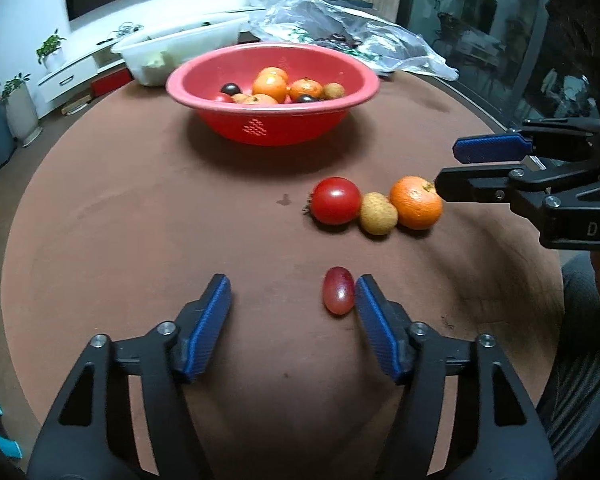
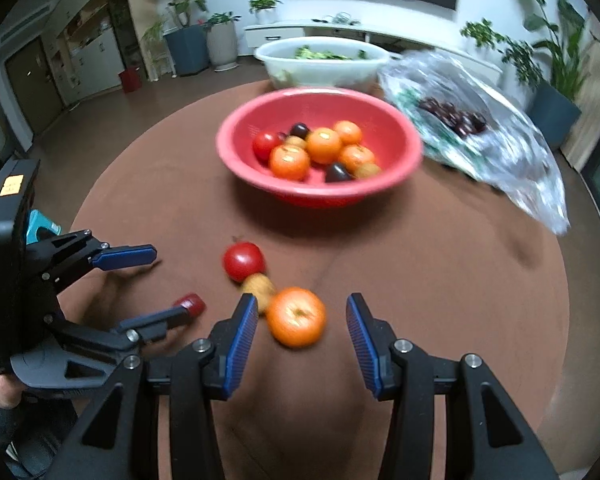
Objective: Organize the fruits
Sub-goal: 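Grasp a red grape with the left tool while the right tool grasps a tangerine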
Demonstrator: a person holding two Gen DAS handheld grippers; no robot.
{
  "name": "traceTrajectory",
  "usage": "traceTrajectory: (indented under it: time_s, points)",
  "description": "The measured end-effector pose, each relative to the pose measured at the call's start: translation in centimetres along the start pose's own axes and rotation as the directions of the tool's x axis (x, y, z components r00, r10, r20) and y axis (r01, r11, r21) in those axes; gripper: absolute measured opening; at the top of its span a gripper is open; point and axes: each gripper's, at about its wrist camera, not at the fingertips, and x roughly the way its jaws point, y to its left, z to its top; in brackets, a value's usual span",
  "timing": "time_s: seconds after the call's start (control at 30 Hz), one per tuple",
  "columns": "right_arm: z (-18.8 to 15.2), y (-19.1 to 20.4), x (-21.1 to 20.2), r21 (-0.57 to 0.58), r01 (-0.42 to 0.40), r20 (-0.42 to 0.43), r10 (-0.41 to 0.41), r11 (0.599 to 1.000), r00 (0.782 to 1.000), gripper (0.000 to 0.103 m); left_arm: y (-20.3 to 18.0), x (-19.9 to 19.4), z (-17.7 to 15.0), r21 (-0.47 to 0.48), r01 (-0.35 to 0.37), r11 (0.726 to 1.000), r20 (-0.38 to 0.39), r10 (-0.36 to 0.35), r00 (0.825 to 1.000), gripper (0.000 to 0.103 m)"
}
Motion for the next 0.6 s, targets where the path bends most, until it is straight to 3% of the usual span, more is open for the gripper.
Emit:
traceTrajectory:
  time_s: [0.23, 0.37, 0.6]
  points:
    - [-1.8, -1.8, 0.8, 0.051, -0.016, -0.043, 0.019, 0.999, 0.999, 0.05, -1.3, 0.9, 0.2, 0.025, 0.026, 0.999, -0.027, -0.025, 0.999, 0.049]
    - [-1.4, -1.4, 1.3, 0.04, -0.04, -0.041, 0.041, 0.998, 0.998, 0.05, -1.4, 0.8, 0.2, 0.027, 0.052, 0.998, -0.035, -0.051, 0.998, 0.033]
    - [-0.6, -0.9, 2.5, 0.019, -0.063, -0.058, 0.064, 0.998, 0.996, 0.05, -2.0, 0.7, 0.0, 0.038, 0.072, 0.997, -0.044, -0.07, 0.997, 0.019]
